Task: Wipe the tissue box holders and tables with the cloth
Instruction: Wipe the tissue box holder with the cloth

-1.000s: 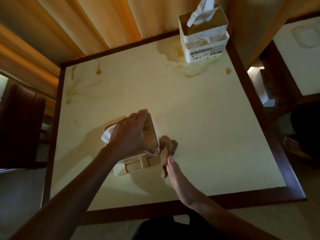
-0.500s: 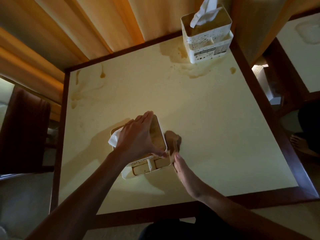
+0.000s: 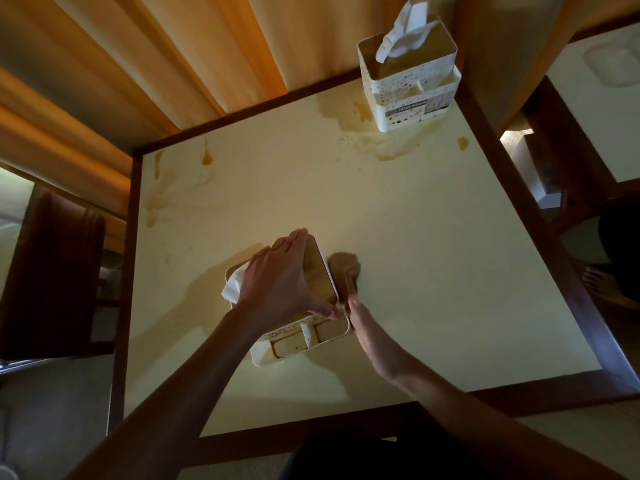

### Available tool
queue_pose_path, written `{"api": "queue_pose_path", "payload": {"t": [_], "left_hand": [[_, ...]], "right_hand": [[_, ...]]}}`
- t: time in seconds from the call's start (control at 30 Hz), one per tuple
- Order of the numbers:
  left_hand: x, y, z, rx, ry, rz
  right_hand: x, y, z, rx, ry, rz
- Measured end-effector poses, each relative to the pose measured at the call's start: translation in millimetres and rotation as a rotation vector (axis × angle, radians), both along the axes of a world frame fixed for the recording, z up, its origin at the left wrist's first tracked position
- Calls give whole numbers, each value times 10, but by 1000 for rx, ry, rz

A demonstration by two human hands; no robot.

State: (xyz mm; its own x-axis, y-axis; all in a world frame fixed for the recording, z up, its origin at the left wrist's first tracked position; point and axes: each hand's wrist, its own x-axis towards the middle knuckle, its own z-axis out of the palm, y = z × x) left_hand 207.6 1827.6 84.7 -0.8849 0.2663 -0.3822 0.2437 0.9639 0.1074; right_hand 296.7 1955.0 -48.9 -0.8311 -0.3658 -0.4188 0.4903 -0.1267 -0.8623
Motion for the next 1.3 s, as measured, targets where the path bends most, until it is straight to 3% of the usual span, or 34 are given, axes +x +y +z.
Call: {"api": "queue_pose_path", "payload": {"t": [0.1, 0.17, 0.27, 0.37, 0.43, 0.53, 0.6, 0.7, 0.83, 1.07, 1.3], "left_hand": [[-1, -11, -4, -4, -9, 0], [4, -19, -13, 24, 9, -2], [-2, -32, -10, 82, 35, 13], [-11, -27, -20, 64, 52, -4], [-13, -20, -34, 38, 35, -25], [-10, -13, -36, -5, 23, -30], [-2, -4, -21, -16, 13, -29], [5, 2, 7, -7, 13, -23], [16, 14, 21, 24, 31, -24], [35, 48, 53, -45, 15, -23], [35, 82, 123, -114, -26, -53]], "right_hand": [[240, 102, -21, -8, 131, 86], [11, 182, 300, 66, 143, -17], [-344, 43, 748, -131, 210, 41], [-408, 17, 658, -121, 203, -25], [-240, 77, 445, -6, 229, 4], [88, 121, 343, 2, 105, 23], [162, 118, 384, -116, 145, 4], [13, 177, 599, -88, 242, -91], [-312, 65, 626, -191, 85, -69], [-103, 53, 372, -41, 54, -54], [150, 81, 332, -296, -73, -453]]}}
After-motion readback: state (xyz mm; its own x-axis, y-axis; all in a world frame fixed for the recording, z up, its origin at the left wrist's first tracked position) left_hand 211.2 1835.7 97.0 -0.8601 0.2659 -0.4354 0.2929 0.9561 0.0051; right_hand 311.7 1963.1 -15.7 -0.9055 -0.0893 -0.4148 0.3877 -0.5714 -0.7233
